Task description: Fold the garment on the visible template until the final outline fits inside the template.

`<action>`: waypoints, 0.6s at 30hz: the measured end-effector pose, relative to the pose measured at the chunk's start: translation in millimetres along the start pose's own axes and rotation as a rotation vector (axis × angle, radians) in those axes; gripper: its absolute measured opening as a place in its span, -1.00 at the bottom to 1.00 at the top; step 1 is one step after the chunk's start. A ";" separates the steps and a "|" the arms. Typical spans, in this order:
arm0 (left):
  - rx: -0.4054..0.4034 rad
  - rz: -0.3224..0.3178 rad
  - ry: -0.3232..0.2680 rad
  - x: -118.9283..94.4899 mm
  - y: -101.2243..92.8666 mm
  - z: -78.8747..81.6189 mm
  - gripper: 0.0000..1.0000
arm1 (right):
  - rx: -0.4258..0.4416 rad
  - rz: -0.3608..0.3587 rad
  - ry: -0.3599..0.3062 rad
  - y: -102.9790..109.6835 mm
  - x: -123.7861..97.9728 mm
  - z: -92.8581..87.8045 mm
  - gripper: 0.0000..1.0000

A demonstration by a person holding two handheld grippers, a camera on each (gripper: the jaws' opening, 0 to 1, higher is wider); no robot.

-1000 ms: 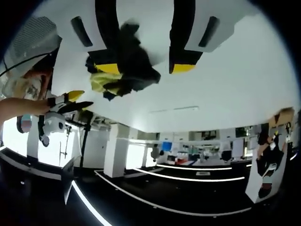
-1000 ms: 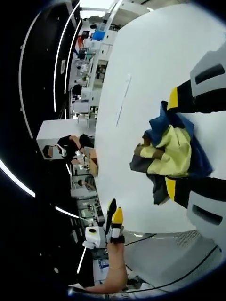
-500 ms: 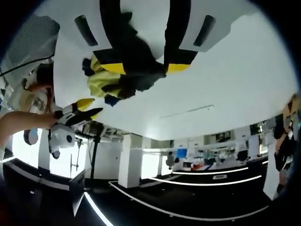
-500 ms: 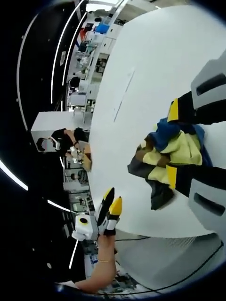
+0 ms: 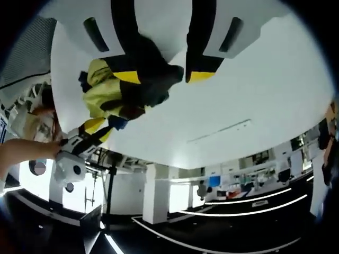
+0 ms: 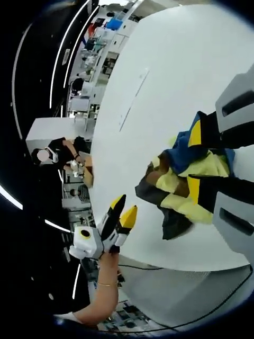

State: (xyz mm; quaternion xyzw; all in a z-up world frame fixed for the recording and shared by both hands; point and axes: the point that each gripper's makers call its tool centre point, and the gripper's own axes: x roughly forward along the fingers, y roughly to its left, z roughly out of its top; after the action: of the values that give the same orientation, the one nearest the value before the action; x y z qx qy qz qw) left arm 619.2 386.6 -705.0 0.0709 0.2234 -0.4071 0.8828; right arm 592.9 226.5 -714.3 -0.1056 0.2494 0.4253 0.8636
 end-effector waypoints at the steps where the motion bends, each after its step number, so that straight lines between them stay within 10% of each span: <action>1: -0.003 -0.005 0.003 1.3 0.4 -0.4 -0.40 | -0.001 0.002 0.004 -0.9 1.3 -0.5 -0.74; 18: -0.053 -0.116 0.130 41.1 2.6 -31.9 -0.51 | -0.021 -0.004 0.067 -17.0 9.1 -12.6 -0.96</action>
State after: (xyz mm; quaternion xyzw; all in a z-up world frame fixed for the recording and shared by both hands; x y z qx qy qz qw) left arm 633.7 369.9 -752.1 0.0608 0.2947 -0.4459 0.8430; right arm 606.6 217.2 -730.3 -0.1292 0.2734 0.4223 0.8545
